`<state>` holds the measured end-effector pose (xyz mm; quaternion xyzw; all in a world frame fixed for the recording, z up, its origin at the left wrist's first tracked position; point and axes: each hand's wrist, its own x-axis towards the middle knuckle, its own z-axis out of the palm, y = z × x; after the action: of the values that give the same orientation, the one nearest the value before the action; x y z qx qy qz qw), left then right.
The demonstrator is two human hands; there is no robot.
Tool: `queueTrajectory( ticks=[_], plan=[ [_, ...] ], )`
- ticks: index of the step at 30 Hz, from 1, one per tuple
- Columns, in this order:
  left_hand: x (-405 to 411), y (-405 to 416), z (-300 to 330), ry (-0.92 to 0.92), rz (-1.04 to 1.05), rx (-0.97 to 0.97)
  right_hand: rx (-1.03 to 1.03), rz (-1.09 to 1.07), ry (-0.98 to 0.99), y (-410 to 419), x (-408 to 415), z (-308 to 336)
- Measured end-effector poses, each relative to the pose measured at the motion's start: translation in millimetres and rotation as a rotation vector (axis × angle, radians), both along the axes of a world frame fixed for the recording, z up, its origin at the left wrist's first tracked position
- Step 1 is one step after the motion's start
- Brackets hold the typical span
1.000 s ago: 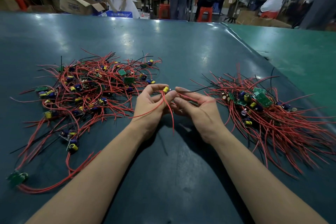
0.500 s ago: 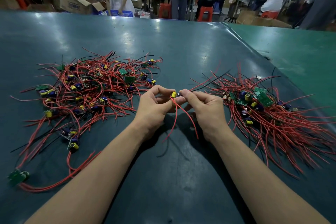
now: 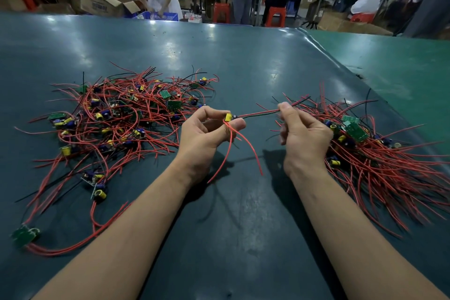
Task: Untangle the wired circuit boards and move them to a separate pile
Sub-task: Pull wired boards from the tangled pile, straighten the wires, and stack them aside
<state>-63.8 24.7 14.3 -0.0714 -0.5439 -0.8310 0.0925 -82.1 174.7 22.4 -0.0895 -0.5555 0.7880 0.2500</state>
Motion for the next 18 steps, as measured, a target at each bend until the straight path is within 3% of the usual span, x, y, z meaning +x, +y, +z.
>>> queueTrajectory(
  ticks=[8, 11, 13, 16, 18],
  plan=[
    [2, -5, 7, -0.054, 0.094, 0.159, -0.033, -0.160, 0.061, 10, 0, 0],
    [-3, -11, 5, -0.097, 0.250, 0.228, 0.052, -0.257, 0.050, 17, -2, 0],
    [-6, -13, 3, -0.091, 0.356, 0.122, 0.248, -0.230, 0.073, 15, 1, -3],
    [-3, -7, 0, 0.026, 0.396, -0.087, 0.520, 0.024, 0.147, -3, 12, -7],
    [2, -6, -3, 0.178, 0.480, -0.401, 0.560, 0.230, 0.140, -13, 17, -10]
  ],
)
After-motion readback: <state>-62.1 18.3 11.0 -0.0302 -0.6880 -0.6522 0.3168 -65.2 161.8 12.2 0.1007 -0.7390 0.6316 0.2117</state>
